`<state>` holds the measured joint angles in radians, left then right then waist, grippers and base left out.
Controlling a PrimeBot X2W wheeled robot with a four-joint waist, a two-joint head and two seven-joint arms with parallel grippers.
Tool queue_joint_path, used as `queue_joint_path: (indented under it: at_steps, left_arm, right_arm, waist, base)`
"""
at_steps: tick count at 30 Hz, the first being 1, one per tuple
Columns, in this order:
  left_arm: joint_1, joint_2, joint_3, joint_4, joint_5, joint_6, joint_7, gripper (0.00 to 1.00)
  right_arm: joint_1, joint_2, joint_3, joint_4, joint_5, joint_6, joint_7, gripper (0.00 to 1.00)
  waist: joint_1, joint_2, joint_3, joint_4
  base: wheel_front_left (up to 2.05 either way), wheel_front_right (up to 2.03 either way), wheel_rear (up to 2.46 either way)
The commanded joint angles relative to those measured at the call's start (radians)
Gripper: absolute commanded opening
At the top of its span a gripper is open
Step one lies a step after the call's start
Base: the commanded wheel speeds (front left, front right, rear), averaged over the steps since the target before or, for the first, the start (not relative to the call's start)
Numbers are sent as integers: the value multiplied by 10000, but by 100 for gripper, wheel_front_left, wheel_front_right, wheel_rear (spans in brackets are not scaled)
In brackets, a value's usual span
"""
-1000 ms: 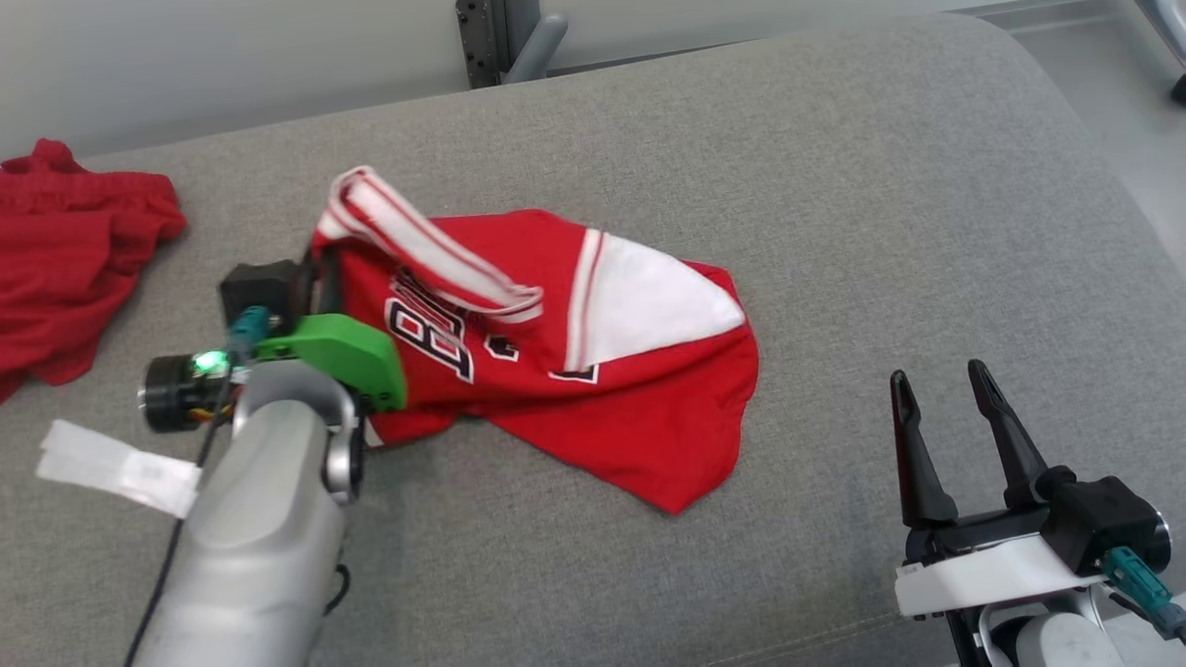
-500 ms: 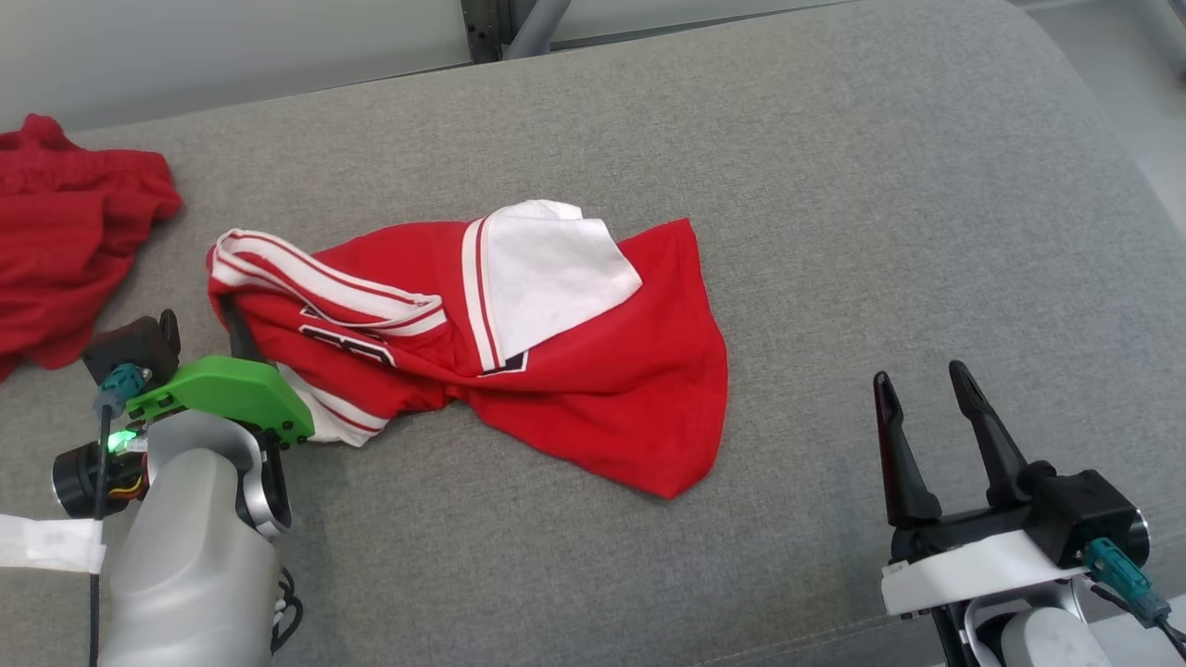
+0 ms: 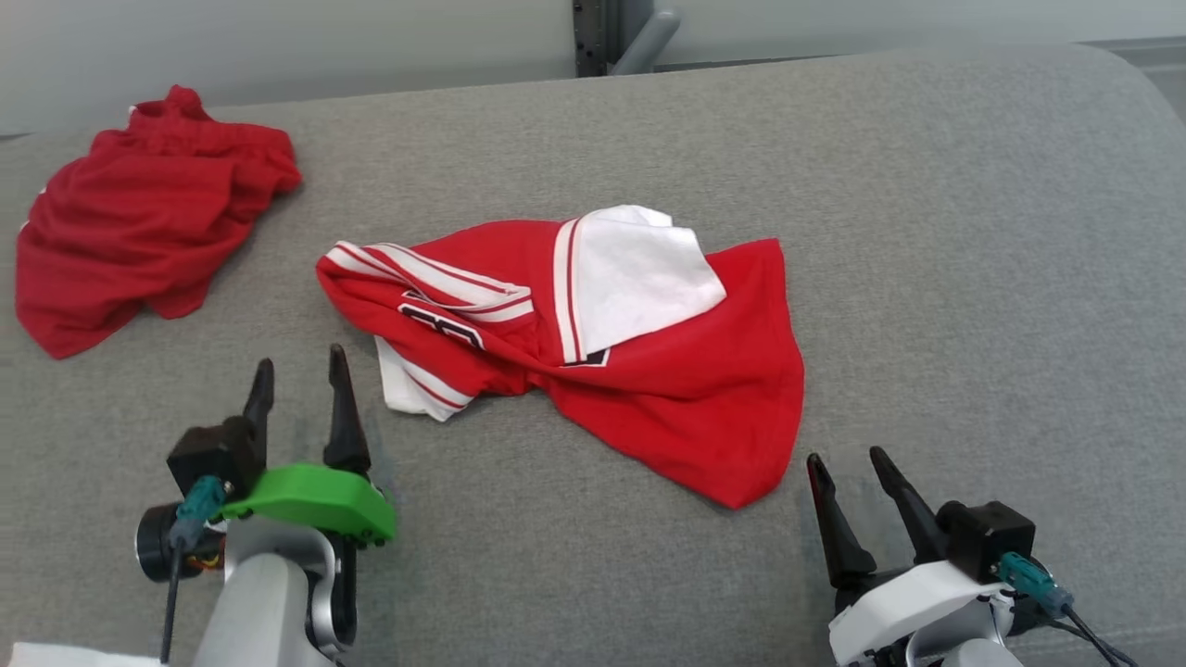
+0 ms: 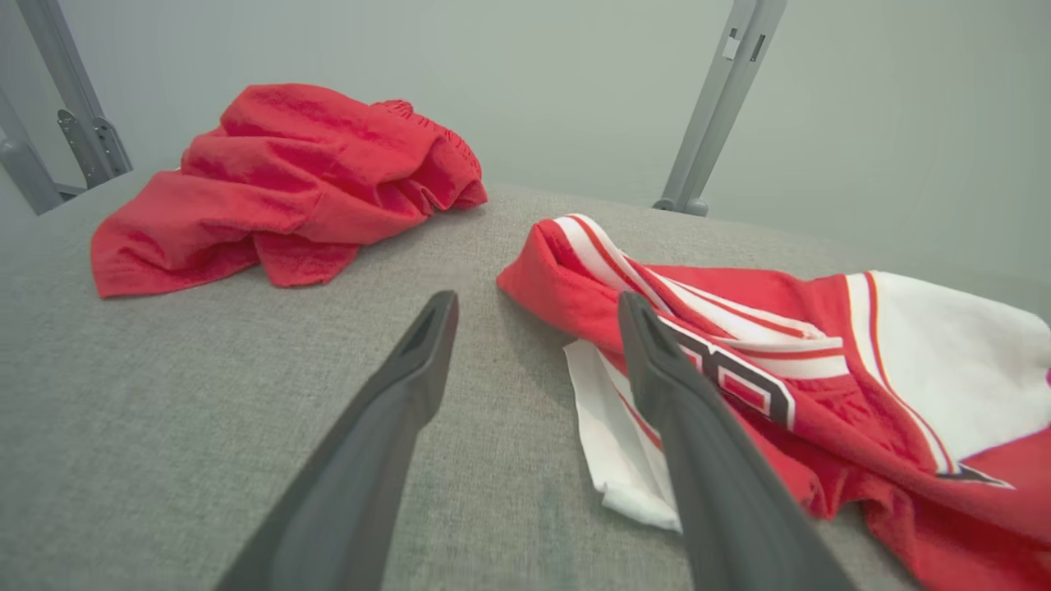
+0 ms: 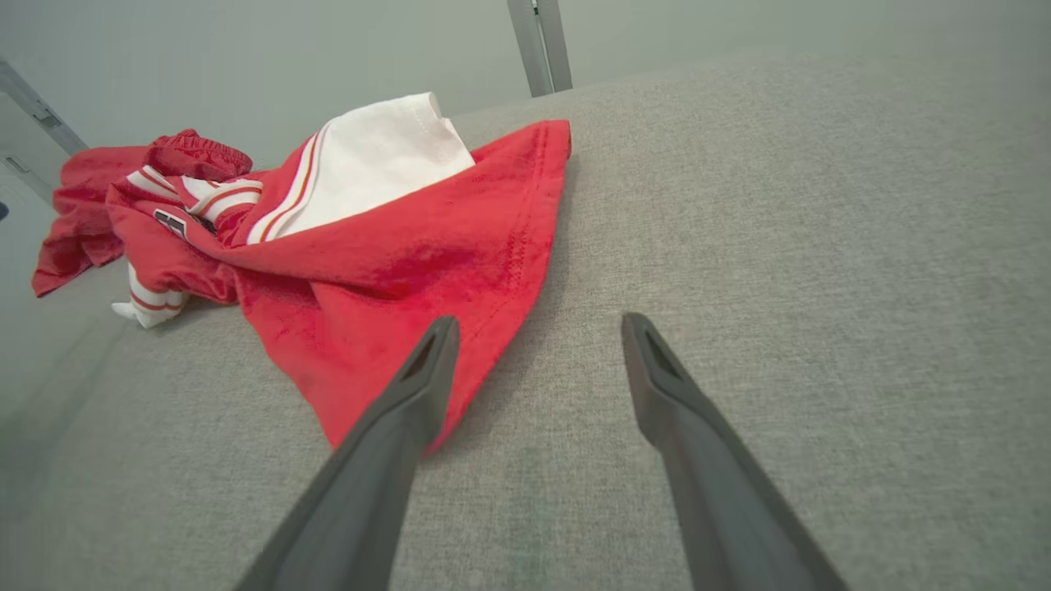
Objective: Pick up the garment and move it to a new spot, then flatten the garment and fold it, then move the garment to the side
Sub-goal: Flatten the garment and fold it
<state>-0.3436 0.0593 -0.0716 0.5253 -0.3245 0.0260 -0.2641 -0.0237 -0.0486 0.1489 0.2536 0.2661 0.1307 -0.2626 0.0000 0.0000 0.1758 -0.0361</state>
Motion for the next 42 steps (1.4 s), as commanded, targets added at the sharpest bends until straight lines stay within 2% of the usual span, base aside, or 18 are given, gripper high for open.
queue_joint_path:
  at_steps: [1,6,12,19,20,21,22,24,31,35,40,42]
  left_arm:
    - [621,-38,-126,-534,16,-68,-10,100]
    - [1776,-87,-755,-1701,-452,124,-10,100]
    - [2604,-72,-1385,-2542,-712,561,-9,100]
    - [2975,-76,-1735,-2879,-667,826,-10,100]
    - [2985,-76,-1758,-2903,-623,852,-10,100]
    - [3003,-76,-1765,-2919,-611,875,-10,100]
    - [3031,-76,-1770,-2931,-609,878,-10,100]
    - [3094,-76,-1757,-2931,-577,900,-10,100]
    - [3286,-77,-1739,-2947,-545,927,-10,100]
    - [3329,-77,-1820,-2954,-556,897,-10,100]
    - [3367,-77,-2065,-2867,-660,878,-10,100]
    - [3394,-77,-2204,-2791,-719,859,-11,100]
  right_arm:
    - [-310,-33,150,493,208,1,-29,100]
    - [-792,-34,312,2026,504,1,-27,100]
    - [-1216,-28,658,3148,851,1,-27,100]
    - [-1756,-30,1117,4066,1292,1,-26,100]
    - [-1811,-31,1162,4121,1341,1,-26,78]
    - [-1859,-30,1189,4150,1378,1,-26,49]
    - [-1901,-38,1174,4147,1408,1,-27,36]
    - [-1904,-41,1046,4080,1418,1,-27,0]
    - [-1523,-36,151,3433,1032,1,-27,0]
    - [-1337,-38,-602,2954,395,1,-27,0]
    - [-1322,-697,-1355,2632,-260,-1,60,0]
    - [-1452,-1291,-1654,2490,-490,1,327,0]
  waist:
    - [0,0,-284,678]
    - [0,0,-550,1319]
    - [0,0,-711,1780]
    - [0,0,-874,2084]
    - [0,0,-892,2101]
    - [0,0,-915,2113]
    - [0,0,-935,2116]
    - [0,0,-985,2087]
    - [0,0,-1175,1782]
    - [0,0,-1255,1566]
    - [0,0,-1350,1409]
    - [0,0,-1377,1373]
  base:
    - [0,0,0]
    - [0,0,0]
    - [0,0,0]
    - [0,0,0]
    - [0,0,0]
    - [0,0,0]
    - [0,0,0]
    - [0,0,0]
    - [0,0,0]
    - [0,0,0]
    - [0,0,0]
    - [0,0,0]
